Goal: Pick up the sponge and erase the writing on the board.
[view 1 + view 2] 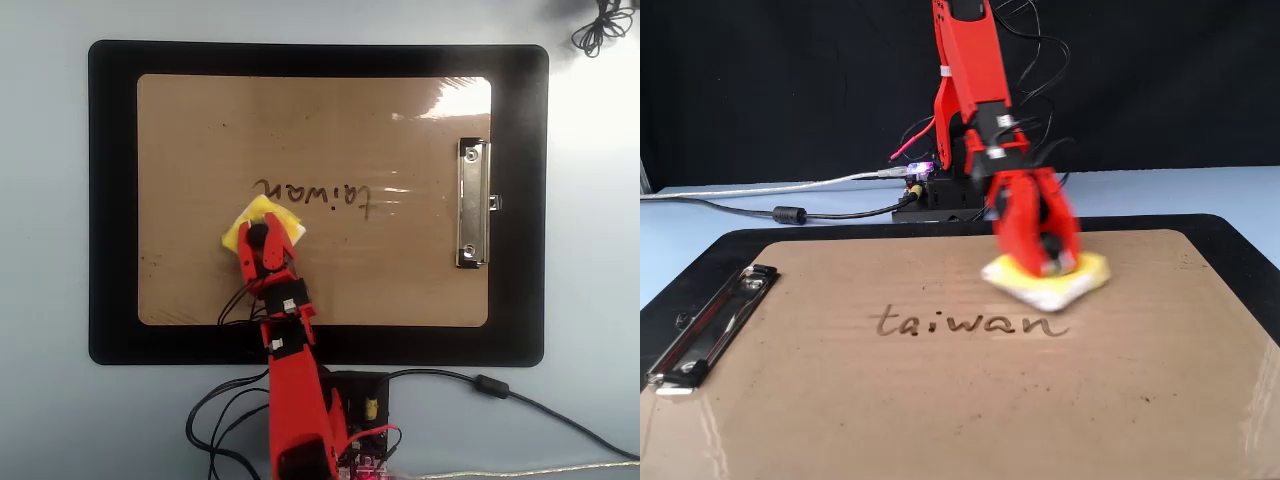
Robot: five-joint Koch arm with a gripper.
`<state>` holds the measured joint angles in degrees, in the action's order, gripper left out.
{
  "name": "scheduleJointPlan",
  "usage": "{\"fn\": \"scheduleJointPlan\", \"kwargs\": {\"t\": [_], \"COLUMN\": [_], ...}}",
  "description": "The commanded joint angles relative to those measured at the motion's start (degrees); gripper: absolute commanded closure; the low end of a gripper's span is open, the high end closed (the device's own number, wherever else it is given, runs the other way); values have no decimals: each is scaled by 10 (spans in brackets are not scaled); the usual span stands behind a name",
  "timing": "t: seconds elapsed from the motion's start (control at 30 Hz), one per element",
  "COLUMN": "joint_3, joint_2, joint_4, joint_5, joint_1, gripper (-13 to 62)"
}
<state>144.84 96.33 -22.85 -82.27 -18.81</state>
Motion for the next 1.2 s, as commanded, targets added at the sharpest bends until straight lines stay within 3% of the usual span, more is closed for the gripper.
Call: {"fn": "scheduleJointPlan", "kwargs": {"t": [0.0, 0.27, 0.4, 0.5, 0.73, 0.77, 0.87, 1.03, 1.1, 1.17], "joint_3": [-33, -103, 5, 22, -254, -276, -213, 36, 31, -47], "joint_2": [20, -7, 66, 47, -283, -288, -243, -24, -30, -110], "joint_4": [-12, 18, 41, 40, -20, -21, -21, -25, -34, -41], "joint_5": [50, 101, 114, 117, 110, 108, 105, 102, 88, 67], "joint_1": [41, 199, 265, 282, 293, 297, 318, 343, 341, 339], "gripper": [573, 573, 573, 573, 573, 573, 573, 573, 573, 573]}}
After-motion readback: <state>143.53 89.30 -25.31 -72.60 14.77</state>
